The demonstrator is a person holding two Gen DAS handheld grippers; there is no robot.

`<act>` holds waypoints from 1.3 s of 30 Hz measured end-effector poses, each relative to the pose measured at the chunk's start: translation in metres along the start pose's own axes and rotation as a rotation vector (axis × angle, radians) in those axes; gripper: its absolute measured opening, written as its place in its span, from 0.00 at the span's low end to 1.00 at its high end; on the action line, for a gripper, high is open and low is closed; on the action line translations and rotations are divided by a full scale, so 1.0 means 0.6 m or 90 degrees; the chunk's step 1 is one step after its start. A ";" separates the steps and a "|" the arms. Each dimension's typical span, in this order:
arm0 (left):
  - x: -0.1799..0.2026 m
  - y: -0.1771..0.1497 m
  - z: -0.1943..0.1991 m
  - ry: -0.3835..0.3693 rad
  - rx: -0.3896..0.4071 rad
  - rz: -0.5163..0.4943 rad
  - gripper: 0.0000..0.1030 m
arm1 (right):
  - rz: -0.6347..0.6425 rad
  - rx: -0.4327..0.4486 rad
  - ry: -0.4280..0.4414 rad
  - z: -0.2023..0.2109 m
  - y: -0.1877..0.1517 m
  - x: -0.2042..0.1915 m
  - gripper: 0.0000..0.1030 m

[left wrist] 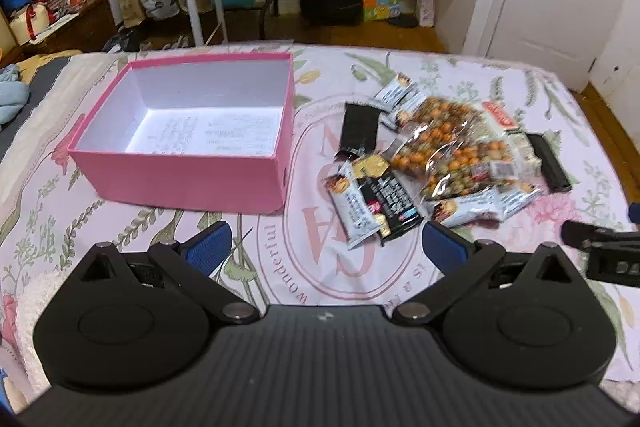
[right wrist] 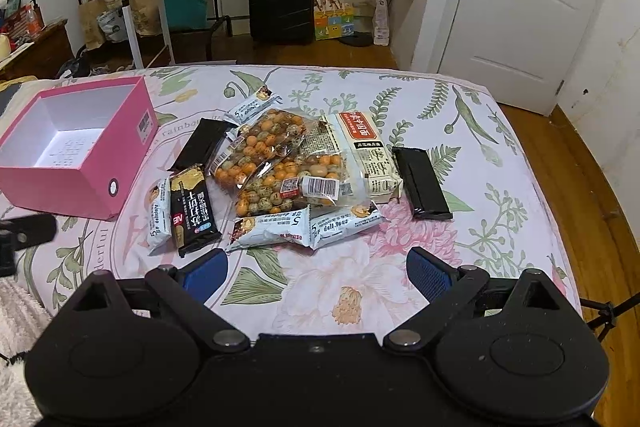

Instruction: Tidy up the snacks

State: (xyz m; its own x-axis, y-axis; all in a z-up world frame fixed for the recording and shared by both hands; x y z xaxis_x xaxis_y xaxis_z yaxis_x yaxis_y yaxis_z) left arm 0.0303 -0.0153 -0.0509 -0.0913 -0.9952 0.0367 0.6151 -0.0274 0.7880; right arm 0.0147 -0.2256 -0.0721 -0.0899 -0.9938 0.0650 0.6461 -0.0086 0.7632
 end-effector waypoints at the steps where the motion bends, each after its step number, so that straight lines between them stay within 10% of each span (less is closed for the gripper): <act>1: -0.001 0.003 0.005 0.000 0.005 -0.001 1.00 | 0.000 -0.001 0.000 -0.001 0.000 0.001 0.95; 10: -0.002 0.006 0.020 -0.003 0.016 -0.005 1.00 | -0.003 0.004 0.005 -0.003 -0.002 0.004 0.95; 24: -0.035 0.023 -0.070 -0.025 0.011 -0.004 0.98 | 0.120 0.153 0.195 -0.042 0.040 -0.046 0.95; 34: 0.006 0.010 -0.218 -0.028 -0.041 -0.017 0.95 | 0.263 0.061 0.313 -0.205 -0.029 -0.070 0.56; 39: 0.026 -0.023 -0.288 -0.009 -0.075 -0.032 0.87 | 0.335 0.003 0.349 -0.247 -0.051 -0.070 0.55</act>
State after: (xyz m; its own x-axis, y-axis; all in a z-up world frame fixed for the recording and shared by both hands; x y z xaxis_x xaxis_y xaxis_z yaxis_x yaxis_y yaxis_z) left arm 0.1559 -0.0466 -0.1675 -0.1343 -0.9909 0.0087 0.6969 -0.0882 0.7118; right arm 0.1110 -0.1997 -0.1932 0.6200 -0.7790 0.0933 0.4959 0.4813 0.7228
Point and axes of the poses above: each gripper's, at about its wrist camera, not at the fingertips, and z roughly against the way its jaws point, x to its right, y to its top, the point moved 6 cm from there along -z, roughly the way its jaws point, and after that the axes turned 11 degrees about x, right-handed, at the moved point
